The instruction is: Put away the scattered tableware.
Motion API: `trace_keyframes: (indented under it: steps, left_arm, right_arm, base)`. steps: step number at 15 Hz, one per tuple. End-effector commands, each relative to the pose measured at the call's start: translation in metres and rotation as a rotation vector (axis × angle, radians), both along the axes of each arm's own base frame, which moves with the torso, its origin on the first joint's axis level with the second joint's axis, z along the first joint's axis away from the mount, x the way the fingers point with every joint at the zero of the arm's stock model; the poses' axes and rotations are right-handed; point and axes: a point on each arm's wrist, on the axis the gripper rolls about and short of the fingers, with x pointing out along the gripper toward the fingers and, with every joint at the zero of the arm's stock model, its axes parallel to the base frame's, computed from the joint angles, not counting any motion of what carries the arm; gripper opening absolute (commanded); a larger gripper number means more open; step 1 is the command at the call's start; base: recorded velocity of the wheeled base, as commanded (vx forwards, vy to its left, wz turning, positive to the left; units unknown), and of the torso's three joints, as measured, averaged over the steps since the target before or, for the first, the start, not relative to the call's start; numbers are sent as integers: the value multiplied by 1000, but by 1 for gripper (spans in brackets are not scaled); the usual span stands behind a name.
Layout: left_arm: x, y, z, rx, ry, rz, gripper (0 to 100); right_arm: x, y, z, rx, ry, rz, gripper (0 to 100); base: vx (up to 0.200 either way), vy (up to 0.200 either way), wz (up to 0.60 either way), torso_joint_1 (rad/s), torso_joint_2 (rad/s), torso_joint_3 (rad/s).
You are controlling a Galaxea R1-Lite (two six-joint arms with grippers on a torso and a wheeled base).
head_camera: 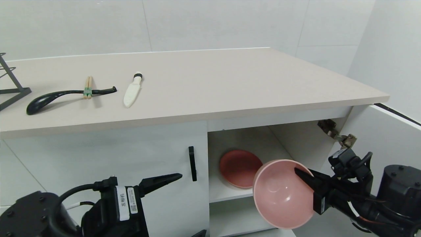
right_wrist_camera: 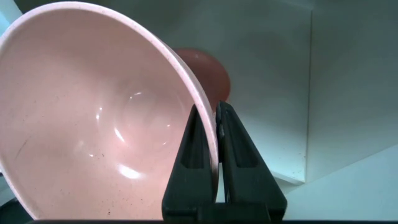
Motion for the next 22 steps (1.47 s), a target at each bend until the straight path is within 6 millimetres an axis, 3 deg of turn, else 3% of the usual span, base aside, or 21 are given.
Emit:
trace_keyframes:
  steps: [1,3,6,11,18,22]
  left_arm:
    - [-4,6,10,-38,-41,26,100]
    - [-7,12,19,-79,-63,135,100]
    - [-34,27,29,-86,-1,66,100]
    - [-69,73,33,-118,64,105,100]
    - [-77,98,36,-208,54,281,100]
    - [-85,112,27,-191,76,386,100]
  right_arm:
    - [-3,-1,8,16,-39,2,0]
    - [-3,-1,8,13,-41,2,0]
    - [-2,-2,8,16,-37,-4,0]
    - [5,-2,-8,45,67,-39,0]
    - [10,1,-13,47,86,-38,0]
    - [39,16,-20,166,110,-67,0]
  base:
    - [0,0,0,0,0,0]
    - [0,0,0,0,0,0]
    - [0,0,0,0,0,0]
    - [0,0,0,0,0,0]
    - [0,0,0,0,0,0]
    - [0,0,0,0,0,0]
